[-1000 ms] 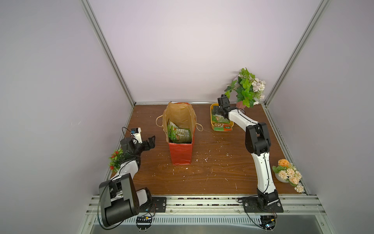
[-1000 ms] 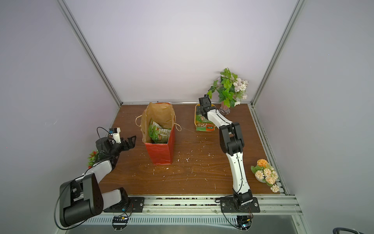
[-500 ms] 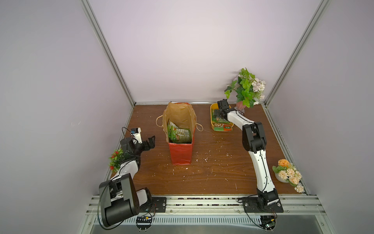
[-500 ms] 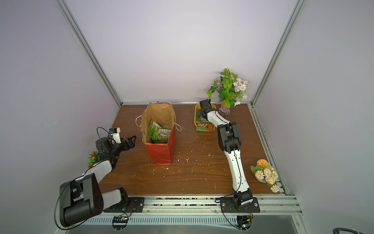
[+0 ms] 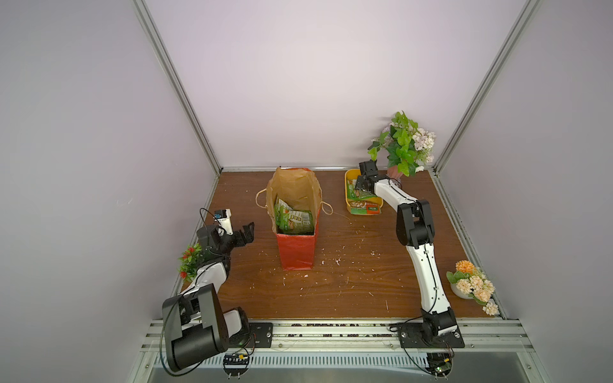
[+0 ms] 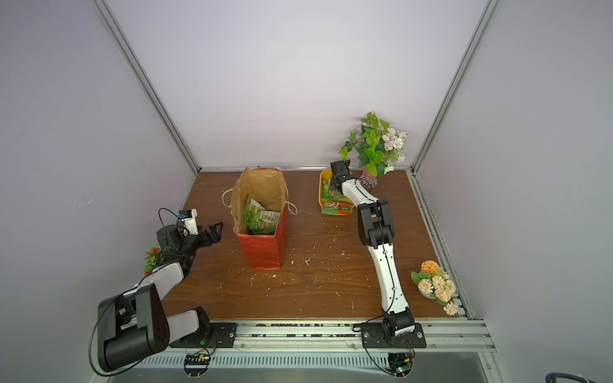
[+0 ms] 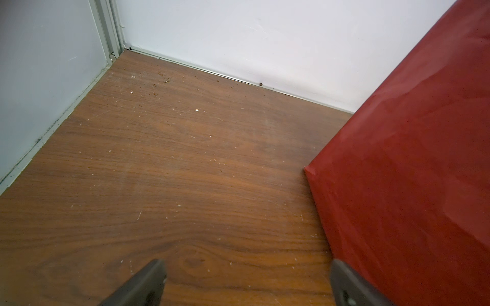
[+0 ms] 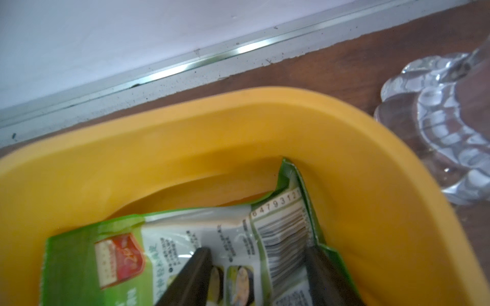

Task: Place the condiment packets inside the bag
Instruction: Pick up the condiment packet from the storage box.

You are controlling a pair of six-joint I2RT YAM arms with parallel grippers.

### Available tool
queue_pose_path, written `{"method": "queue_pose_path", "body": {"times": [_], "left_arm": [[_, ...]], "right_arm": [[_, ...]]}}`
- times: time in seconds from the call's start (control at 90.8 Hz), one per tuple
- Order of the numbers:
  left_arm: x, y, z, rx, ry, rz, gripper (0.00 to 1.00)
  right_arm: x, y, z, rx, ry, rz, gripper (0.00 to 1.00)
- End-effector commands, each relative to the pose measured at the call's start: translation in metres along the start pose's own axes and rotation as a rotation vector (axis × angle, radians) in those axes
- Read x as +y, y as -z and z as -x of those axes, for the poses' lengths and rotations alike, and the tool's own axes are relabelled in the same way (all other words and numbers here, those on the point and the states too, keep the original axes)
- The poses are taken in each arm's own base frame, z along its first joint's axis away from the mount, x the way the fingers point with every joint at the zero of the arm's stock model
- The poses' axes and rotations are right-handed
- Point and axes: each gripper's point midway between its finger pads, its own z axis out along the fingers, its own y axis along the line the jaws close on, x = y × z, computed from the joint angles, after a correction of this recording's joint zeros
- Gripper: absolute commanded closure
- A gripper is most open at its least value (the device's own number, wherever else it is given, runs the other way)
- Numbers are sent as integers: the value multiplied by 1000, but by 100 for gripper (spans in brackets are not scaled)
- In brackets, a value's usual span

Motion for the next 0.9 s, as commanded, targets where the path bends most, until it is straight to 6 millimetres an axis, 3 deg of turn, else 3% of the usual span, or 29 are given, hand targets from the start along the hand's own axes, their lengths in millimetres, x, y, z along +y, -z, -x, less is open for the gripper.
{"method": "queue_pose_path", "body": {"times": [0.0,0.286,0.418,0.693,0.892], "left_arm": [[2,3,5,-18,-3,2,0],[1,3,5,-18,-5,-2,0],[2,4,5,-18,-5,-1,0],[1,3,4,-15,-4,-6,0],[0,4,5,-18,-4,-11,0]], "right_arm": [[9,-5,-25,84,-15,71,56],[41,25,-3,42,-30,283,100],[54,45,0,48,-18,378,100],[43,95,-19,28,-33,468,100],[46,138,0,-72,-31,544,100]]}}
